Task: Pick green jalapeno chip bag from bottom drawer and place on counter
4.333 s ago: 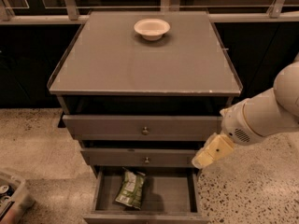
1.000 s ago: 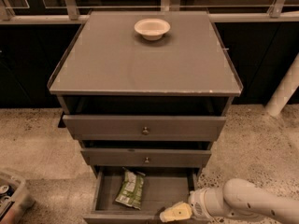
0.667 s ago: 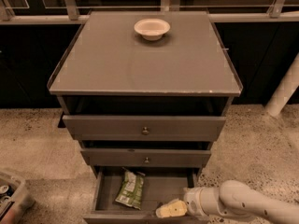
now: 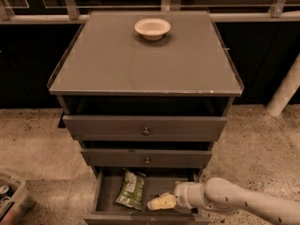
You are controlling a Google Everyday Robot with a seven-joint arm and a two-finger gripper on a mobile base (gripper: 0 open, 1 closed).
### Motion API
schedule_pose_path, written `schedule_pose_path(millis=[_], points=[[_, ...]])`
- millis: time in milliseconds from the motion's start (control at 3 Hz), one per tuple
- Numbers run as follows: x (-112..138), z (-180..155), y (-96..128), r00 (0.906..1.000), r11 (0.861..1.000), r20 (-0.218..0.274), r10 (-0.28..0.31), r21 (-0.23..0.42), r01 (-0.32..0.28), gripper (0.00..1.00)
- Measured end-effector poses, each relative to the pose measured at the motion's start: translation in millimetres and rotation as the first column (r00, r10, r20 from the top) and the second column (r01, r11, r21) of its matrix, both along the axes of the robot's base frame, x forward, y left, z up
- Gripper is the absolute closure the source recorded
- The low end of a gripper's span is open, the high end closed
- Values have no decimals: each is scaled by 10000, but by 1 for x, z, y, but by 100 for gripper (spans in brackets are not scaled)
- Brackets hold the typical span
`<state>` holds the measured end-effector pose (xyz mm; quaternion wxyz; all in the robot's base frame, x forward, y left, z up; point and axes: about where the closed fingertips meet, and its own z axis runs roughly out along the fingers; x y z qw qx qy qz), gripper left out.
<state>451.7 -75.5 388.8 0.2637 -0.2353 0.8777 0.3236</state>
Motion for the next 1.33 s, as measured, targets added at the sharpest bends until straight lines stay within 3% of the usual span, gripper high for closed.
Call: schedule_pose_path(millis=[333,667,1000,1333], points=[[5,-1,4,9999,10000,103,-15,-57,16,0],[8,-15,5,9995,9995,-134,-283,114,285,0],[29,-33,4,9922,9938,702,-1026,497,993,0],[54,-55,14,9722,9796,1597,-1714,1327,1509,0]])
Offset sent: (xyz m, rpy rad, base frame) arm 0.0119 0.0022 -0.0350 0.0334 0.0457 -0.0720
